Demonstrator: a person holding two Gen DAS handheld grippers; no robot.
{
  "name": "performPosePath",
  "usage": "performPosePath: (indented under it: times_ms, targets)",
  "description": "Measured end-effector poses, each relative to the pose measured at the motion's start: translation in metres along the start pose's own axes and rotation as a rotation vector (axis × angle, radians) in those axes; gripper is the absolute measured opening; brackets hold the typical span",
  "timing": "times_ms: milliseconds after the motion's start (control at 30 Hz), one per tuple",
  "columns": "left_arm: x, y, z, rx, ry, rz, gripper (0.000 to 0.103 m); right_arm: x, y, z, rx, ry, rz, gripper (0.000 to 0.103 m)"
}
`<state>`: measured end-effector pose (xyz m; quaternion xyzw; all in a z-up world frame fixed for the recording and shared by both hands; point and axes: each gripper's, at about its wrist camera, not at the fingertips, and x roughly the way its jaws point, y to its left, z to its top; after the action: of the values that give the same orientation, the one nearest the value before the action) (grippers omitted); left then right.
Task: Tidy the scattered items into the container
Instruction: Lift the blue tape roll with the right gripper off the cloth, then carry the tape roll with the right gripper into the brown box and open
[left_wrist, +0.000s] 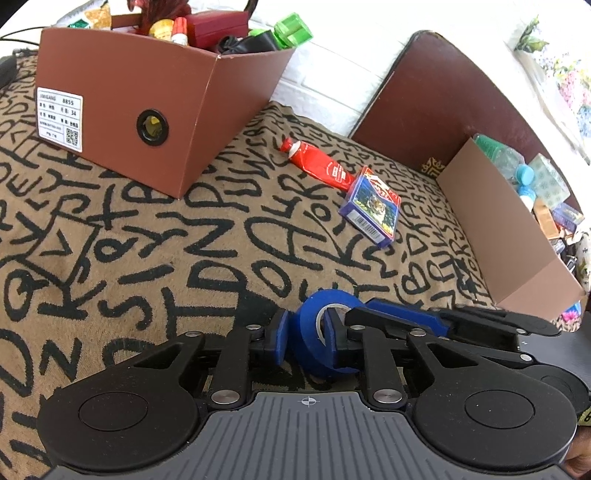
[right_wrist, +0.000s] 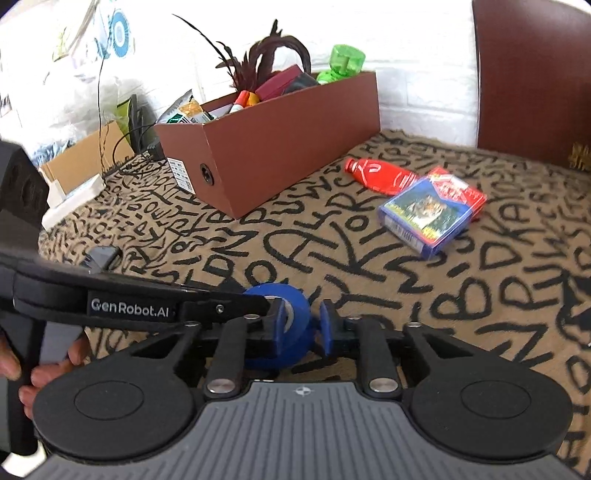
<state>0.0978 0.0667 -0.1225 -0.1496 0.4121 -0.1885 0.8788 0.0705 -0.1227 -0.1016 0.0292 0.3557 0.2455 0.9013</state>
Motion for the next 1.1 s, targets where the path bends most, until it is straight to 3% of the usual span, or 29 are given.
performPosePath:
  times_ms: [367,567,1100]
  targets:
    - [-0.014,0.001,-0.006,-0.037,-0.008,-0.016,0.023,-0.012,0.017,0.0,-0.041,-0.011,-0.041,0.016]
    - [-0.039,-0.001,0.001,-0.05,-0.089,-0.016,0.022,-0.025,0.033,0.016,-0.093,-0.072,-0.041,0.016]
    - [-0.091,0.02,0.095,-0.03,-0.318,0.035,0.016,-0.011,0.066,0.114,-0.17,-0.253,0.022,0.016]
